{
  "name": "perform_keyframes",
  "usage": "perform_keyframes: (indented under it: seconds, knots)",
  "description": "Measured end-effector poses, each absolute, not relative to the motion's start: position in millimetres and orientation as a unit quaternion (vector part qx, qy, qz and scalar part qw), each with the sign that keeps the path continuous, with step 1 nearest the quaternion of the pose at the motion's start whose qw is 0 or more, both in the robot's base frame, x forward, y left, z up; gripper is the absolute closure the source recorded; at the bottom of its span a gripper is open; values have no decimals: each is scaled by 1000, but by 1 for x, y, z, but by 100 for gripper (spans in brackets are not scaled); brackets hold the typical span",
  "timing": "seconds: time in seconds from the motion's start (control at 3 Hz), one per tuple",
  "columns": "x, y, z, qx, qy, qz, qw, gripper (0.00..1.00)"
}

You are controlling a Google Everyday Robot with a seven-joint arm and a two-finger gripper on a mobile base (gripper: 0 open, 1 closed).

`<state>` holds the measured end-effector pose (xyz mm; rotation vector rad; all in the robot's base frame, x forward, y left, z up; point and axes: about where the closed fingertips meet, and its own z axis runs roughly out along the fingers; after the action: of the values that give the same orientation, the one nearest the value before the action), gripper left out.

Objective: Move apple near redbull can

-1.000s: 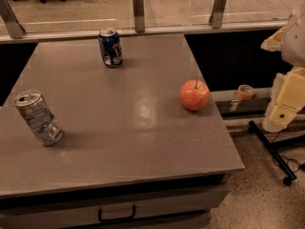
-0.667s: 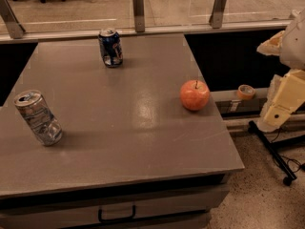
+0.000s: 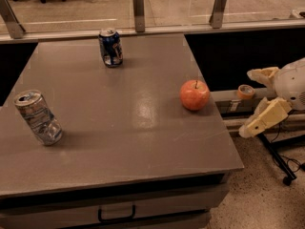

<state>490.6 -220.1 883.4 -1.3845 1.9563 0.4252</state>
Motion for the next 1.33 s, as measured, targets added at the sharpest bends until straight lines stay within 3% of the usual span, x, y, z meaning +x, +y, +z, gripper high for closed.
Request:
perform_keyframes:
  seconds: [0.33,0.67,1.33]
  knots:
    - [516,-209,883,-500,711,229,439,0]
    - [519,-196,891,-483,695,267,461,0]
    - [522,-178,887,-482,697,256,465,0]
